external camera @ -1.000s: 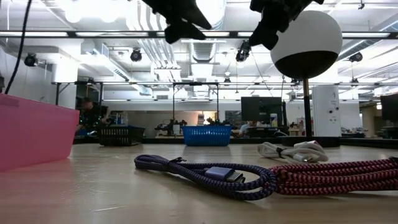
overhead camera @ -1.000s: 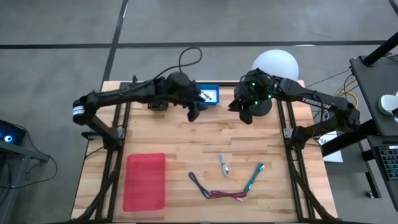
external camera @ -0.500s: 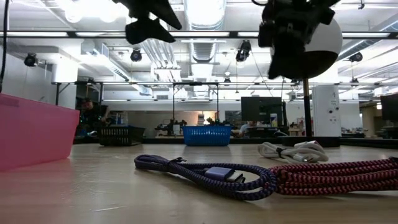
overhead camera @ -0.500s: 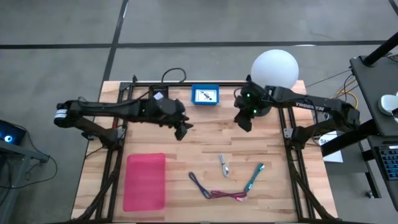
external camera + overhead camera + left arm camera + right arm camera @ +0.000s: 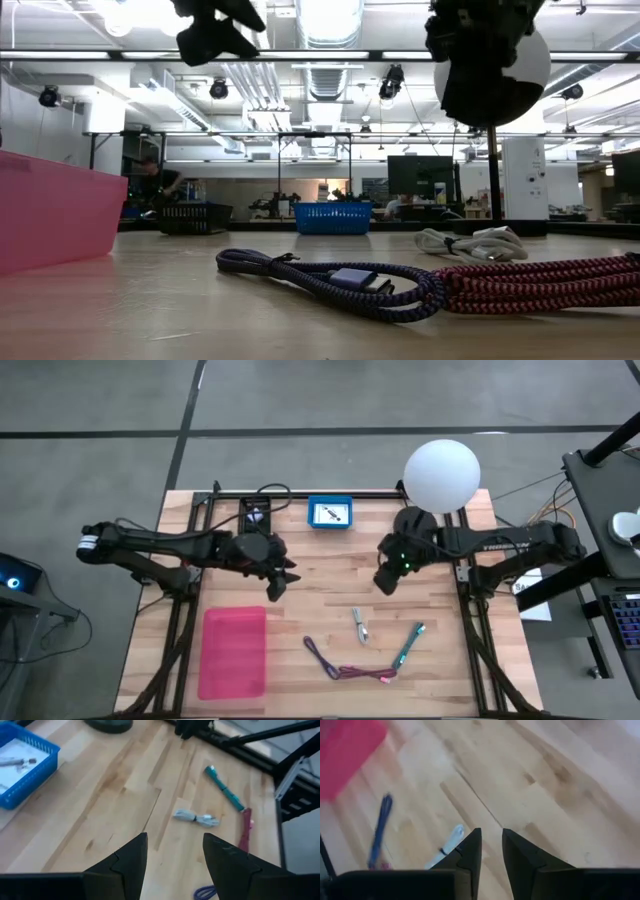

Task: Pick and place items into bin
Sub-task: Put the light blue tied charger cable into the red bin

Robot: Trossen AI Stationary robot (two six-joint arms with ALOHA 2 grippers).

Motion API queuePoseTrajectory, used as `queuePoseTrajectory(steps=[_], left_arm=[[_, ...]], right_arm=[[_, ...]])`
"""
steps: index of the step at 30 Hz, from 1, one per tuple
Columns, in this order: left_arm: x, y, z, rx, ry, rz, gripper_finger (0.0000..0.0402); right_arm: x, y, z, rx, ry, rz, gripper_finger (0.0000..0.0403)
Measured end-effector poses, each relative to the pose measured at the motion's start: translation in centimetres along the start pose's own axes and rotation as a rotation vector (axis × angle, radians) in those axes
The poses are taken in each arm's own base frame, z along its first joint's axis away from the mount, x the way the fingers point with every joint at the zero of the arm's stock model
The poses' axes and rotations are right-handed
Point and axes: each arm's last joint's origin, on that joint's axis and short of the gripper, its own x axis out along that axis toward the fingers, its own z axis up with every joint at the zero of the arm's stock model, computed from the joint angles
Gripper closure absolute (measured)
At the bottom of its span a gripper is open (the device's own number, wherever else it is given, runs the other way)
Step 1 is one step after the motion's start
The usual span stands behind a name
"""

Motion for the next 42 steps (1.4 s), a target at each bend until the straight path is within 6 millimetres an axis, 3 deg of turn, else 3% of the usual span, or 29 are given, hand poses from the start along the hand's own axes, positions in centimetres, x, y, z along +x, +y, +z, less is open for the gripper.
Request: queuePoseTrajectory(steps=[7, 12, 23, 31, 42], left_arm=[[-0.1, -0.1, 0.1, 0.008, -0.012, -0.008, 0.0226], [-0.1, -0.1, 0.1, 0.034, -0.011, -0.01, 0.0226], [-0.1, -0.1, 0.1, 0.089, -0.011, -0.009, 0.0226], [-0.1, -0.1, 0.0, 0.111, -0.01, -0.009, 0.0226], [-0.1, 0.0, 0.0, 0.115, -0.009, -0.008, 0.0226]], right_arm=[[-0.2, 0.9, -2.6, 0.401, -0.025, -0.136, 0.0343], [0.1, 1.5, -4.5, 0.436, 0.109, -0.122, 0.0322], [1.0, 4.0, -10.2, 0.585, 0.302, -0.179, 0.0215], [3.4, 5.6, -14.3, 0.767, 0.33, -0.352, 0.0198], [8.0, 6.0, -17.1, 0.794, 0.32, -0.521, 0.0211]])
